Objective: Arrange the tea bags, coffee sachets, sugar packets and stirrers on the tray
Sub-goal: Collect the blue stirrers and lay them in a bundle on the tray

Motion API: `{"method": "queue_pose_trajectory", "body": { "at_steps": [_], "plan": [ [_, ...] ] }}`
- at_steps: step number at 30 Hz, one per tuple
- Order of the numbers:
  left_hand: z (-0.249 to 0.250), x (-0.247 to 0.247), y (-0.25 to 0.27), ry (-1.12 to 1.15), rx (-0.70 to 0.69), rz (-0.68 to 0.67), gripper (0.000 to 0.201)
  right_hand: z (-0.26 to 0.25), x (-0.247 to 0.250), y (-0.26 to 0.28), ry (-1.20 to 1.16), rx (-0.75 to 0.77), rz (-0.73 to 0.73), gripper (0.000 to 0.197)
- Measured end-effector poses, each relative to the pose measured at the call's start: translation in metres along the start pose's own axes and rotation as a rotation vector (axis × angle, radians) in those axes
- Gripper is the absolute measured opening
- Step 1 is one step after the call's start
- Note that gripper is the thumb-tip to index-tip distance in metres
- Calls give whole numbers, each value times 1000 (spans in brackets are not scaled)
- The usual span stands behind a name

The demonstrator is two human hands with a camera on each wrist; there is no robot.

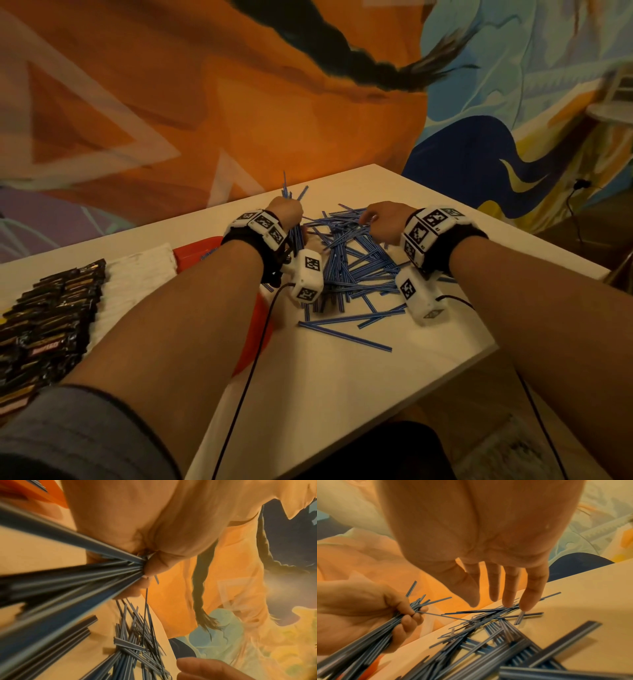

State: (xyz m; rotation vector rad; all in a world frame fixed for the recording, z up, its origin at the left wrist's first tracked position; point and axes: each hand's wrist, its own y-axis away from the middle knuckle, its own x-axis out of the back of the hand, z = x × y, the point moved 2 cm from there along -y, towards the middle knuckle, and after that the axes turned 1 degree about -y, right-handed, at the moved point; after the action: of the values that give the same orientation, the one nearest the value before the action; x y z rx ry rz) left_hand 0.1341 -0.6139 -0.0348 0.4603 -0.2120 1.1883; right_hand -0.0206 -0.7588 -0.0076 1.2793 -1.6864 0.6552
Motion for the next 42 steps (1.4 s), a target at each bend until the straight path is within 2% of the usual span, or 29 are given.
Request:
{"method": "queue_pose_trajectory", "body": {
  "at_steps": [2, 4, 6, 11, 13, 17, 21, 24, 26, 28, 30, 35, 38, 40, 42],
  "plan": [
    [6, 4, 17, 160, -8, 29, 35, -5, -2, -1, -13, 25, -4, 39],
    [12, 6, 31, 307, -10, 63, 23, -11, -4, -2, -31, 50, -23, 40],
    [14, 9, 44, 382, 9, 71, 24, -17, -7, -4, -39, 73, -54, 43],
    [17, 13, 53, 531, -59, 82, 24, -35, -13, -9, -187, 108, -114, 43],
    [20, 13, 59, 560, -85, 49, 24, -43, -11, -10, -223, 115, -95, 40],
    [24, 10, 70, 599, -132, -60, 23, -64, 9, -13, -372, 186, 104, 27],
    [30, 6, 86, 595, -183, -195, 21, -92, 44, -17, -418, 279, 344, 37],
    [35, 4, 95, 561, -215, -303, 19, -112, 67, -16, -345, 310, 451, 43],
    [37, 3, 101, 526, -233, -333, 21, -123, 73, -17, -231, 334, 464, 39],
    [40, 4, 103, 490, -255, -316, 27, -131, 72, -17, -201, 365, 460, 33],
    [41, 5, 105, 473, -295, -279, 33, -133, 66, -16, -285, 371, 440, 32],
    [39, 9, 104, 439, -345, -220, 33, -134, 56, 0, -422, 399, 327, 50],
    [42, 16, 107, 500, -367, -183, 43, -132, 50, 7, -553, 423, 350, 44],
    [47, 27, 109, 581, -380, -138, 48, -126, 36, 10, -741, 374, 248, 39],
    [51, 40, 110, 659, -401, -99, 50, -118, 18, 14, -849, 267, 45, 39]
  ]
}}
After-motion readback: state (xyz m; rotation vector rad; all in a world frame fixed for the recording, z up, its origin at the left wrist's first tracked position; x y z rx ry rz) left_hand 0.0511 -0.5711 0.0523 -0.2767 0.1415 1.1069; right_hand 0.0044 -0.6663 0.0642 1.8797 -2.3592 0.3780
